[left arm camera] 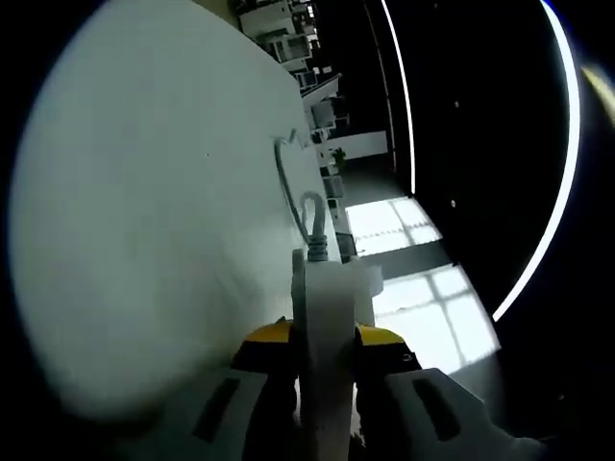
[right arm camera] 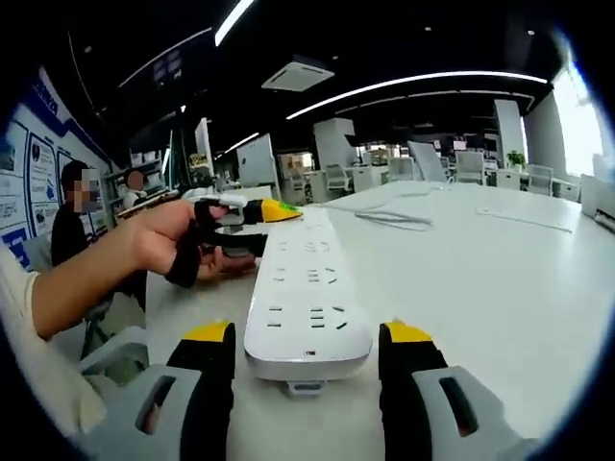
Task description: Pick up the power strip scattered on the table, fix it on the side mounting bracket of the table, and press the switch
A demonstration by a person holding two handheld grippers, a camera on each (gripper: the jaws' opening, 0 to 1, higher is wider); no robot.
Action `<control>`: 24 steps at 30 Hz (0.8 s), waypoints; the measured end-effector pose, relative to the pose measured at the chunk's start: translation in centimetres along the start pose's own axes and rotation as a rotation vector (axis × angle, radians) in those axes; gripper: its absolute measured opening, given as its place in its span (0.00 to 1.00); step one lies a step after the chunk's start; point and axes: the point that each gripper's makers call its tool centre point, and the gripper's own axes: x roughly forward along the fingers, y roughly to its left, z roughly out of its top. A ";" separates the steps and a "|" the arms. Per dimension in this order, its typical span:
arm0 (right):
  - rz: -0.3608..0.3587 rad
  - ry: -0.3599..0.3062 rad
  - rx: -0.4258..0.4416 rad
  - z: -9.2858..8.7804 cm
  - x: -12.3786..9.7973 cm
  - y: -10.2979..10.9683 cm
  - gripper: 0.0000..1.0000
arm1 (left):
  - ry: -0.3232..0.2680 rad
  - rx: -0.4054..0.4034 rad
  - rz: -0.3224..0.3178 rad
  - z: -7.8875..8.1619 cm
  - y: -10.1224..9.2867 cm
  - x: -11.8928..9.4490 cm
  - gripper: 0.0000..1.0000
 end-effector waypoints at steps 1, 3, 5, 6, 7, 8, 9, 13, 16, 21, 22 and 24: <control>-0.002 -0.006 0.001 0.0 -0.4 -0.1 0.56 | 0.003 0.004 -0.002 0.1 -0.1 0.0 0.25; 0.004 -0.018 -0.004 0.1 -0.8 0.0 0.56 | 0.011 0.007 -0.008 0.1 -0.2 0.0 0.25; 0.009 -0.027 -0.012 0.3 -1.1 0.2 0.56 | 0.018 0.004 -0.011 0.3 -0.3 0.0 0.25; 0.012 -0.031 -0.017 0.4 -1.2 0.3 0.56 | 0.021 0.003 -0.013 0.3 -0.3 -0.1 0.25; 0.016 -0.035 -0.022 0.5 -1.3 0.4 0.56 | 0.025 0.001 -0.015 0.4 -0.3 -0.1 0.25; 0.019 -0.037 -0.030 0.5 -1.4 0.5 0.56 | 0.028 0.000 -0.018 0.6 -0.4 -0.1 0.25; 0.022 -0.039 -0.033 0.6 -1.4 0.6 0.56 | 0.029 -0.001 -0.018 0.8 -0.4 -0.1 0.25; 0.042 -0.045 -0.045 1.0 -1.7 1.1 0.56 | 0.047 -0.009 -0.033 1.1 -0.9 -0.2 0.25; 0.056 -0.052 -0.046 1.3 -2.0 1.3 0.56 | 0.053 -0.023 -0.045 1.3 -1.2 0.0 0.25; 0.063 -0.062 -0.049 1.9 -2.5 1.2 0.56 | 0.067 -0.025 -0.050 2.4 -1.4 -0.2 0.25; 0.061 -0.060 -0.053 1.9 -2.5 1.0 0.56 | 0.068 -0.021 -0.049 2.6 -1.3 -0.1 0.25; 0.064 -0.065 -0.054 2.0 -2.5 0.8 0.56 | 0.073 -0.021 -0.051 2.9 -1.3 0.0 0.25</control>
